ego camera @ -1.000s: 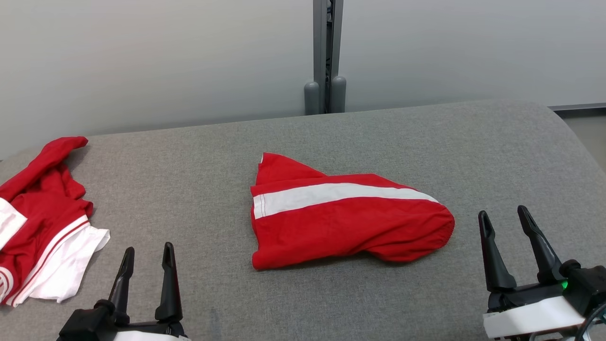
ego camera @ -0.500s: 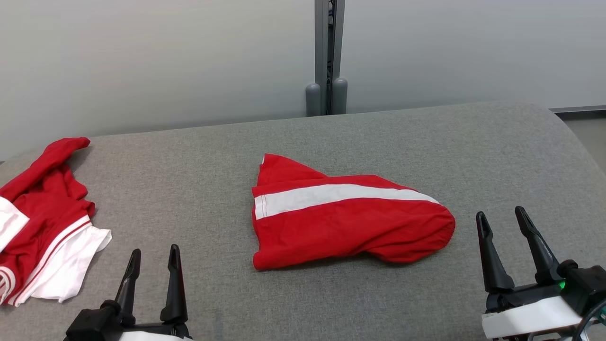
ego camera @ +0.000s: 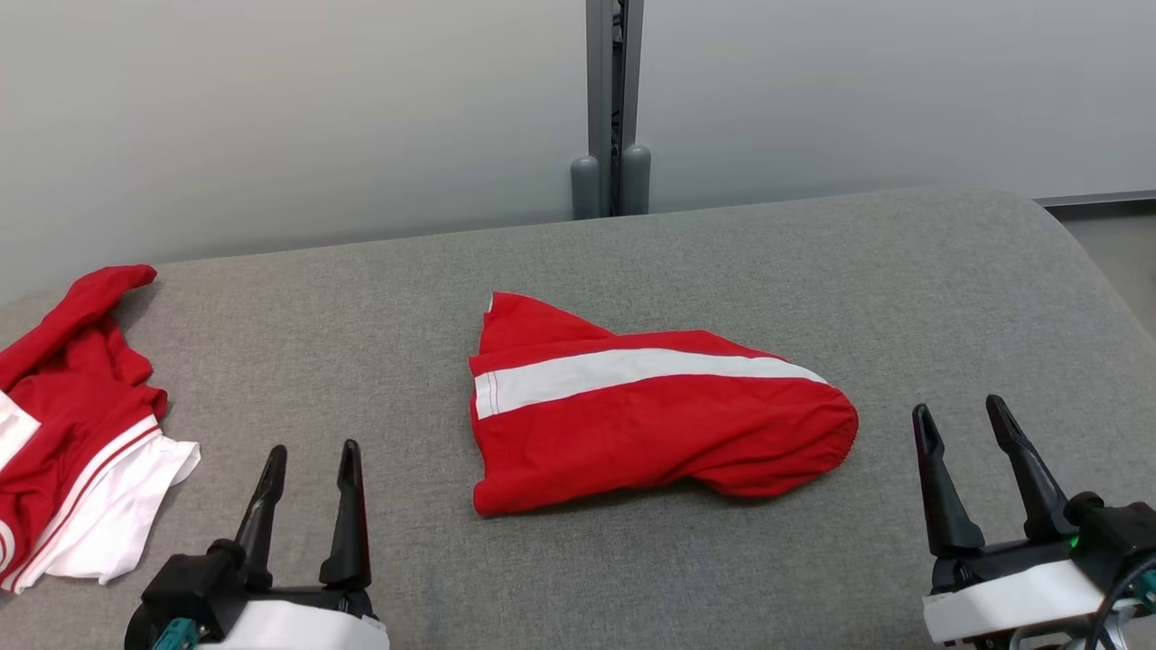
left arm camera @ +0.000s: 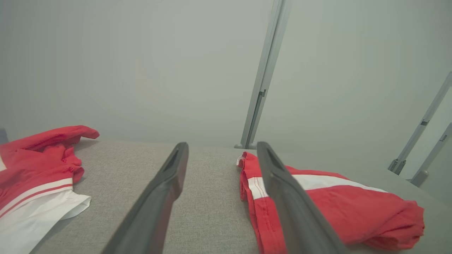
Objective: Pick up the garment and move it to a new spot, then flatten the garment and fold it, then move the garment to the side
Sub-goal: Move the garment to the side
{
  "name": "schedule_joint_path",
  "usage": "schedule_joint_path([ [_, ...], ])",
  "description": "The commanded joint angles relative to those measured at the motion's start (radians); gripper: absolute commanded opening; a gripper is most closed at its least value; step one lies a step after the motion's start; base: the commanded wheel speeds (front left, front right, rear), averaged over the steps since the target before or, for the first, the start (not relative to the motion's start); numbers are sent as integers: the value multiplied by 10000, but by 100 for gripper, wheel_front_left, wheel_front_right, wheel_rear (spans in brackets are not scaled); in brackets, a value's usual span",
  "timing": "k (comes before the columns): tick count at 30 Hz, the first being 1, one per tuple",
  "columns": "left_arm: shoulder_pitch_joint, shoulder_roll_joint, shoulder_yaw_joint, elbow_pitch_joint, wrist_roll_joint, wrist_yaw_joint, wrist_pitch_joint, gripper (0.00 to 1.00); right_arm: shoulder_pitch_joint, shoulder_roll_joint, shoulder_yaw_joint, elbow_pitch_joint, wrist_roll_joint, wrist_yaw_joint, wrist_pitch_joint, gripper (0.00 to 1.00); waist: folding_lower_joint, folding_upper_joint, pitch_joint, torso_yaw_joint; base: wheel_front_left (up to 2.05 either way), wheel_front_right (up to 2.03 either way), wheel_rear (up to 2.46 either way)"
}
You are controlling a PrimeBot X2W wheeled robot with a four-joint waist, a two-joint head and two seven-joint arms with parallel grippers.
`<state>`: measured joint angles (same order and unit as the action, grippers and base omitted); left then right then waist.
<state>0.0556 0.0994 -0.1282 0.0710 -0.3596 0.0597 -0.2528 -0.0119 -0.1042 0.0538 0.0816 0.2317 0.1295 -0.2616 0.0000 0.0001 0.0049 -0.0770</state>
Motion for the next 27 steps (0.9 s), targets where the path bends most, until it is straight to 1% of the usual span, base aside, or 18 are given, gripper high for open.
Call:
schedule_joint_path([
  [1, -156, 57, -31, 37, -4, -56, 51, 100, -140, -114, 9, 86, 68, 23, -31, 100, 0, -1, 19, -16, 0, 0, 0],
  [5, -511, 138, -216, 235, -35, -238, 397, 100, -356, -192, 35, 835, 376, 23, 67, 100, 0, -1, 168, -108, 0, 0, 0],
  [9, -964, 176, -432, 552, -250, -469, 1037, 100, -997, -306, 16, 1689, 1062, 23, 935, 100, 0, -1, 403, -183, 0, 0, 0],
  [12, -1433, 217, -642, 851, -372, -617, 1737, 100, -1545, -490, -14, 2078, 1569, 23, 1519, 100, 0, -1, 639, -187, 0, 0, 0],
  [15, -1953, 284, -839, 1192, -418, -761, 2430, 100, -2111, -525, 78, 2506, 2416, 23, 2401, 100, 0, -1, 920, -167, 0, 0, 0],
  [16, -1953, 284, -839, 1192, -418, -761, 2430, 100, -2111, -525, 78, 2506, 2416, 23, 2401, 100, 0, -1, 920, -167, 0, 0, 0],
  [17, -2391, 333, -960, 1404, -412, -846, 2819, 100, -2519, -623, 276, 2721, 3443, 23, 3125, 100, 0, -1, 1132, -121, 0, 0, 0],
  [18, -2566, 367, -1026, 1557, -400, -876, 3022, 100, -2699, -727, 272, 2842, 3938, 23, 3464, 100, 0, -1, 1217, -97, 0, 0, 0],
  [19, -2566, 367, -1026, 1557, -400, -876, 3022, 100, -2699, -727, 272, 2842, 3938, 23, 3464, 100, 0, -1, 1217, -97, 0, 0, 0],
  [22, -3136, 408, -1142, 1968, -526, -1017, 3696, 100, -3237, -1050, 389, 3223, 5332, 23, 4532, 100, 0, -1, 1465, -41, 0, 0, 0],
  [23, -3502, 521, -1142, 2160, -633, -1122, 4089, 100, -3617, -1324, 442, 3471, 6007, 23, 5168, 100, 0, -1, 1619, -12, 0, 0, 0],
  [24, -3502, 521, -1142, 2160, -633, -1122, 4089, 100, -3617, -1324, 442, 3471, 6007, 23, 5168, 100, 0, -1, 1619, -12, 0, 0, 0],
  [27, -3941, 693, -1141, 2398, -785, -1253, 4594, 100, -4192, -1508, 306, 3902, 7050, 23, 5995, 100, 0, -1, 1806, 13, 0, 0, 0],
])
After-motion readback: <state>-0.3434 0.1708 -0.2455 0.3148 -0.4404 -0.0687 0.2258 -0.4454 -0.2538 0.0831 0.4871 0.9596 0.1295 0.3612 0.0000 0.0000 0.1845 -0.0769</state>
